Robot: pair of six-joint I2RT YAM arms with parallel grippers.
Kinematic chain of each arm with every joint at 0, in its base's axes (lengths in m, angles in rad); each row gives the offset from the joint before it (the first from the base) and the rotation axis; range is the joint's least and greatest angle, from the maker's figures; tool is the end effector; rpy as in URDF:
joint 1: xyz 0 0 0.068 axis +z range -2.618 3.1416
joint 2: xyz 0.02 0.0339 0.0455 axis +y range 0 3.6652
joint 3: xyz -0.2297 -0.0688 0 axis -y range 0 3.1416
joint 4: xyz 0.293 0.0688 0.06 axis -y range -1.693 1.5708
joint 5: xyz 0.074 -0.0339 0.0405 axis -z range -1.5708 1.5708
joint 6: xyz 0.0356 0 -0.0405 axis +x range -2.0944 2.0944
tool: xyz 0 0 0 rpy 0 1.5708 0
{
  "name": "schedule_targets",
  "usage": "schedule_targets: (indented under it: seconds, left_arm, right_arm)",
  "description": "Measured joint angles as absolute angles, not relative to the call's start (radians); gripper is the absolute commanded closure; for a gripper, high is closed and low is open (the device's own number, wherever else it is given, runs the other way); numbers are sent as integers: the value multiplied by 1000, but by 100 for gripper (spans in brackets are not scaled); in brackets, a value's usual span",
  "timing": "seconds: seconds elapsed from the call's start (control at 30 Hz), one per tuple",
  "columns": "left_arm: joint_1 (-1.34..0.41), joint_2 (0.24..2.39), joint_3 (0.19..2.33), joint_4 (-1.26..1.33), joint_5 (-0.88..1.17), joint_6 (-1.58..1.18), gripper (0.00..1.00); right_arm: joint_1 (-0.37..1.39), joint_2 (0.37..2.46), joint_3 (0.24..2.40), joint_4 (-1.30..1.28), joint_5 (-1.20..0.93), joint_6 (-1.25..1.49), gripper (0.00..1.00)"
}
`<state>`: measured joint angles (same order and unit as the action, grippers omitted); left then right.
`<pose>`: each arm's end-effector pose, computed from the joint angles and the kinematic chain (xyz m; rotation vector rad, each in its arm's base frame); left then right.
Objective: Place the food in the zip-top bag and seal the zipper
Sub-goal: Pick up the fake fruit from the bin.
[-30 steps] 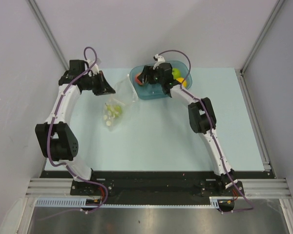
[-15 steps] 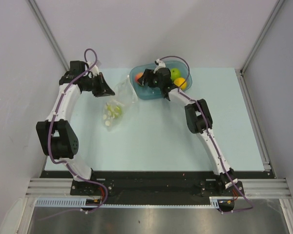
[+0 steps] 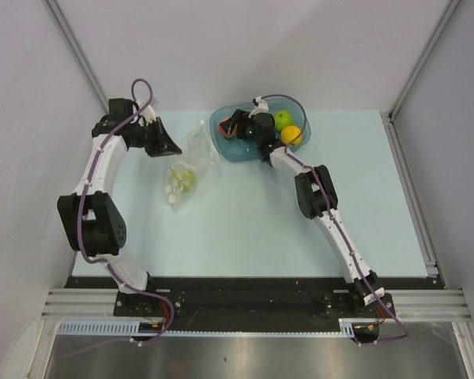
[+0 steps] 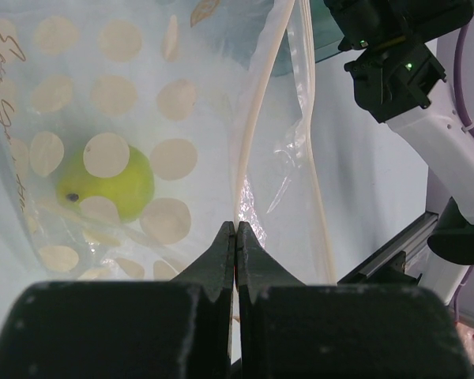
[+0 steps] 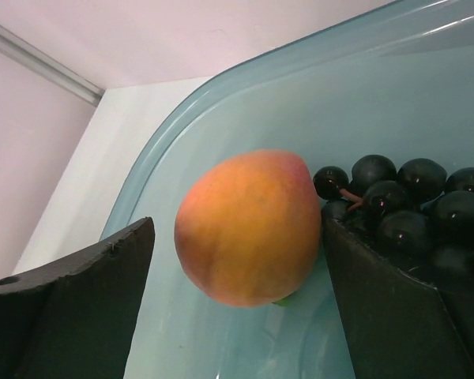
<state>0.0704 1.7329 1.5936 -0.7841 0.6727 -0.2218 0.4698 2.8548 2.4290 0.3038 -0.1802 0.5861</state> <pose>0.4175 0.0072 0.2777 -0.0710 2.4202 -0.8994 0.5679 0.2955 0.0988 -0.0385 1.7811 0.9302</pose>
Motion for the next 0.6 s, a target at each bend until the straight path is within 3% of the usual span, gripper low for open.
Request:
schedule_targets:
  seconds: [0.6]
  left_arm:
    - [76,1781,1656,-821,667,-208,100]
  right_arm:
    - [482,2886,2494,255,-157,620,17]
